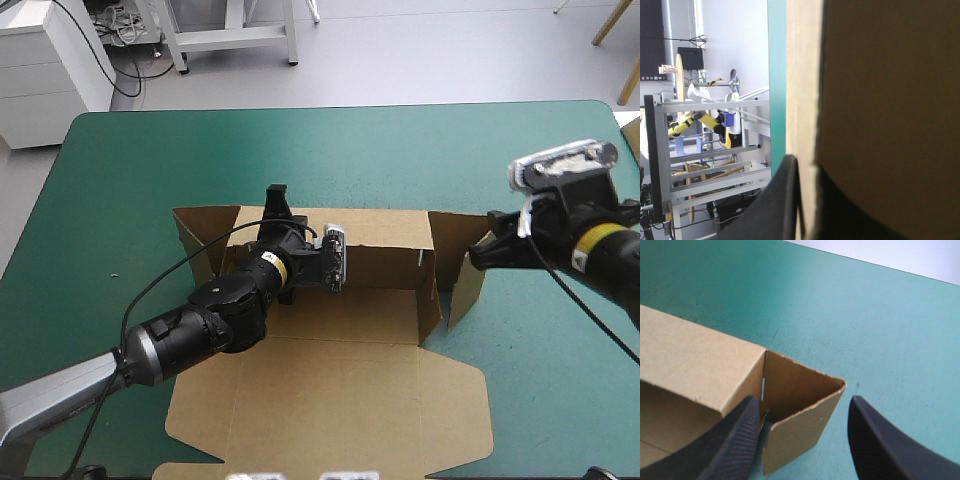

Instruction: Fold the box

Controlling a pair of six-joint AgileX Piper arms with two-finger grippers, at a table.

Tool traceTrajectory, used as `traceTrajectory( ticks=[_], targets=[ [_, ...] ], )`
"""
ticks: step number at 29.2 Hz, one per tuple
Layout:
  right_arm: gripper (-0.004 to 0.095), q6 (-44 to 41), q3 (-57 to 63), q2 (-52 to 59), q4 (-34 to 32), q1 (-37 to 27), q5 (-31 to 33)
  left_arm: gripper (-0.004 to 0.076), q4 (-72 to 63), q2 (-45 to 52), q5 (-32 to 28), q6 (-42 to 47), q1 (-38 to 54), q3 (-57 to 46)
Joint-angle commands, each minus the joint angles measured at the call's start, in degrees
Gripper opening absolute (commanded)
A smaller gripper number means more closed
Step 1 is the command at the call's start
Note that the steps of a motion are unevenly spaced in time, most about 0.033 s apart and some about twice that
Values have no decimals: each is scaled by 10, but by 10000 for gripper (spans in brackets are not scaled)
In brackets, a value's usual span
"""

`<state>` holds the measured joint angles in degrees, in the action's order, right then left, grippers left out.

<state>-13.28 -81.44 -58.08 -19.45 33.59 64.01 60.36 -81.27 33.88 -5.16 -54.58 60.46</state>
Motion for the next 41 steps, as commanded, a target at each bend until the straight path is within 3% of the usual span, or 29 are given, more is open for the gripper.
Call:
traceTrajectory(
  ticks=[1, 7, 11, 18, 23, 41],
  targets=[
    [488, 3, -80, -62, -36, -3, -22, -8, -19, 12, 0, 11, -3, 6],
    [488, 3, -181, -172, -50, -7, -20, -8, -44, 12, 0, 11, -3, 6],
    [487, 9, -229, -232, -33, -47, -11, -8, -44, 12, -5, 11, -3, 6],
    [489, 113, -273, -314, 161, -173, -2, -8, -44, 12, -5, 5, -3, 6],
    [489, 165, -273, -354, 229, -225, 30, -8, -44, 12, -6, 5, -3, 6],
    [487, 215, -213, -399, 273, -224, 30, -8, -43, 12, -51, 6, -3, 6]
  ],
)
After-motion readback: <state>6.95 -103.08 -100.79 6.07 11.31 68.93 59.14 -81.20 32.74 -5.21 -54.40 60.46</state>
